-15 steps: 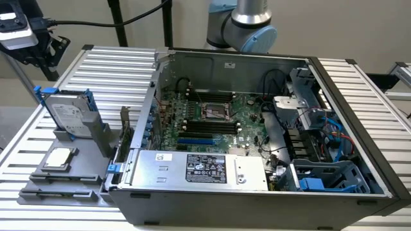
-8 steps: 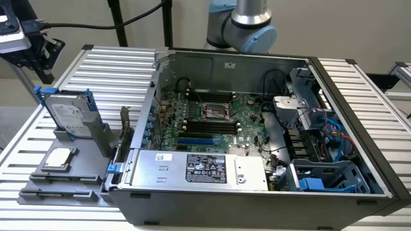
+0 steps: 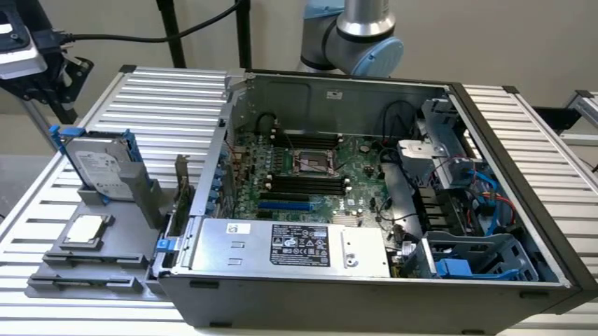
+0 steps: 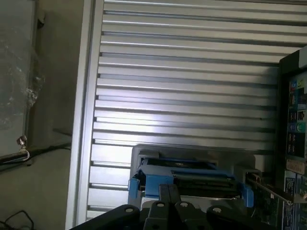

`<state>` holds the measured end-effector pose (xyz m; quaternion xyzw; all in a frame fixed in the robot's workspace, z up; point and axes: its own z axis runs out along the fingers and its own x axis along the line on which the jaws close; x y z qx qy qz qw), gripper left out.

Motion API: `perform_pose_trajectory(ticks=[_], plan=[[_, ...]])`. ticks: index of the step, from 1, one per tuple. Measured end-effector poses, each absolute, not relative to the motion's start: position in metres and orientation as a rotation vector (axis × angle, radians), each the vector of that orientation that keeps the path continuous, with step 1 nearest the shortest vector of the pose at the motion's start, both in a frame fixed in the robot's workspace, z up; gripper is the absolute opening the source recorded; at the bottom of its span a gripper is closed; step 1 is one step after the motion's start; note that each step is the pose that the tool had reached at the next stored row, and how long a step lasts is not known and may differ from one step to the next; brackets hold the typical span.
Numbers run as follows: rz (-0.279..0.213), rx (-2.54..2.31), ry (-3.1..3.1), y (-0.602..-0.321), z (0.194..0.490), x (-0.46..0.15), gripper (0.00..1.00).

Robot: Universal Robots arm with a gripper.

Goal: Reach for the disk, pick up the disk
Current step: 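Pick up the disk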

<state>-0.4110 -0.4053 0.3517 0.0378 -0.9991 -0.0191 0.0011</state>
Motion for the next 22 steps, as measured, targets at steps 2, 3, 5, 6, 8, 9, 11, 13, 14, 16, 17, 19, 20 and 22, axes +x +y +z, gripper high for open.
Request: perform_pose_trajectory(ticks=[2,3,5,6,8,9,11,13,14,16,17,19,20,22], plan=[[-0.060,0.175,-3.133,-0.4053,0.3516,-0.4110,0.11],[-0.060,0.206,-3.131,-0.4053,0.3516,-0.4110,0.11],[-0.060,0.262,-3.126,-0.4053,0.3517,-0.4110,0.11],[-0.060,0.289,-3.123,-0.4053,0.3516,-0.4109,0.11],[-0.059,0.346,-3.117,-0.4053,0.3516,-0.4109,0.11],[-0.059,0.373,-3.113,-0.4053,0.3516,-0.4110,0.11],[-0.059,0.432,-3.105,-0.4053,0.3516,-0.4109,0.11],[-0.059,0.487,-3.096,-0.4053,0.3516,-0.4110,0.11],[-0.059,0.515,-3.091,-0.4053,0.3516,-0.4110,0.11],[-0.059,0.570,-3.081,-0.4053,0.3516,-0.4110,0.11],[-0.059,0.601,-3.075,-0.4053,0.3516,-0.4110,0.11],[-0.058,0.656,-3.063,-0.4053,0.3516,-0.4109,0.11],[-0.058,0.683,-3.057,-0.4053,0.3516,-0.4109,0.11],[-0.058,0.738,-3.043,-0.4053,0.3516,-0.4110,0.11]])
